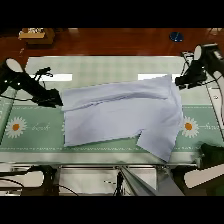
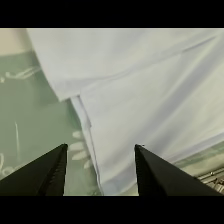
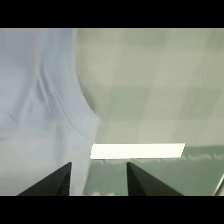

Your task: Fold the shirts.

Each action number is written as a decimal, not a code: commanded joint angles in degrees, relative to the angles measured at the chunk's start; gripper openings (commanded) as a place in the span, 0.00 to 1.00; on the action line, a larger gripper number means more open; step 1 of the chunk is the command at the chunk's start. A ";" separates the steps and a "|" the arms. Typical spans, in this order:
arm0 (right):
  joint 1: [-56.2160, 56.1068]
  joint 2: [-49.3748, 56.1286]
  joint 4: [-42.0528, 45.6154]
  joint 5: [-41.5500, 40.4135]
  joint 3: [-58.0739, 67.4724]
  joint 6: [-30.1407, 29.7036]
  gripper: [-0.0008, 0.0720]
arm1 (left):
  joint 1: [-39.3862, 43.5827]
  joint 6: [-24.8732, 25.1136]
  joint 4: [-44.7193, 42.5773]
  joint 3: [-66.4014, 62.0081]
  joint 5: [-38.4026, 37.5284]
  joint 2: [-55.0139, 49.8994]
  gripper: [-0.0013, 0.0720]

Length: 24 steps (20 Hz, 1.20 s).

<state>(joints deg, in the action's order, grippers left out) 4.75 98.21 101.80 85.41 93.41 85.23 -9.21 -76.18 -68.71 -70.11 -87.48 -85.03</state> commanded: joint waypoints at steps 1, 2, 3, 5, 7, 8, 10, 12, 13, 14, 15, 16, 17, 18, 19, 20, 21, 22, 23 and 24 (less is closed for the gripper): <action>6.43 -5.42 -6.84 6.71 -2.38 -2.19 0.61 | -5.84 -0.72 -1.57 10.23 -0.42 9.84 0.70; 9.38 -7.45 -12.57 6.38 -4.83 -3.82 0.61 | -7.41 0.79 -0.96 17.05 1.95 14.45 0.71; 12.04 -9.29 -17.75 5.70 -7.41 -6.99 0.61 | -8.74 2.82 1.07 23.47 3.08 18.29 0.71; 17.20 -13.73 -26.73 1.90 -12.81 -12.44 0.61 | -10.86 7.52 6.75 34.05 3.10 23.67 0.72; 21.14 -17.64 -28.39 -2.21 -17.09 -12.68 0.61 | -11.37 8.96 8.13 40.72 3.98 25.66 0.72; 22.75 -19.19 -28.35 -2.86 -18.86 -12.83 0.61 | -11.34 8.92 8.24 42.88 5.27 25.57 0.78; 25.09 -21.11 -28.39 -2.80 -21.29 -14.10 0.61 | -11.34 9.11 9.44 45.72 7.74 25.44 0.84; 26.73 -23.06 -28.44 -3.26 -23.52 -14.67 0.61 | -11.15 9.75 10.80 46.49 9.27 24.70 0.84; 27.06 -23.82 -28.44 -3.85 -24.35 -14.69 0.61 | -11.10 9.75 11.41 46.49 10.36 24.15 0.84; 27.04 -24.28 -28.46 -3.93 -24.76 -14.91 0.61 | -11.10 9.75 12.28 46.49 11.30 23.37 0.84; 27.04 -24.57 -29.14 -4.11 -24.94 -15.02 0.61 | -11.10 9.75 13.44 46.49 12.09 22.45 0.84; 27.04 -24.72 -30.21 -4.13 -24.94 -15.08 0.61 | -11.10 9.75 14.93 46.49 12.85 21.29 0.84; 27.04 -24.72 -30.86 -4.11 -24.94 -15.08 0.61 | -11.10 9.79 16.94 46.49 13.81 20.20 0.84; 27.04 -24.72 -31.32 -4.11 -24.94 -15.08 0.61 | -10.82 10.88 19.69 46.49 14.78 19.06 0.84; 27.04 -24.76 -31.61 -4.04 -24.94 -15.06 0.61 | -10.12 11.72 22.05 46.49 15.89 17.94 0.83; 27.04 -24.87 -31.98 -3.89 -24.94 -15.06 0.61 | -8.83 11.69 23.98 46.49 17.07 16.63 0.83; 27.04 -25.14 -32.30 -3.80 -24.92 -15.06 0.61 | -7.34 11.61 25.18 46.49 17.92 15.39 0.83; 27.04 -25.73 -32.50 -3.82 -24.92 -15.04 0.61 | -5.60 11.41 26.27 46.49 18.45 13.92 0.82; 27.04 -26.51 -32.41 -3.93 -24.92 -15.04 0.61 | -4.22 11.45 27.26 46.49 18.56 12.57 0.65; 27.04 -27.34 -32.24 -4.24 -24.92 -14.99 0.61 | -3.17 11.47 27.45 46.49 18.51 11.15 0.24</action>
<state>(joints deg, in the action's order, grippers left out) 31.77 72.29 70.13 81.49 68.58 70.28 -15.35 -64.95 -45.32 -23.68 -70.26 -70.48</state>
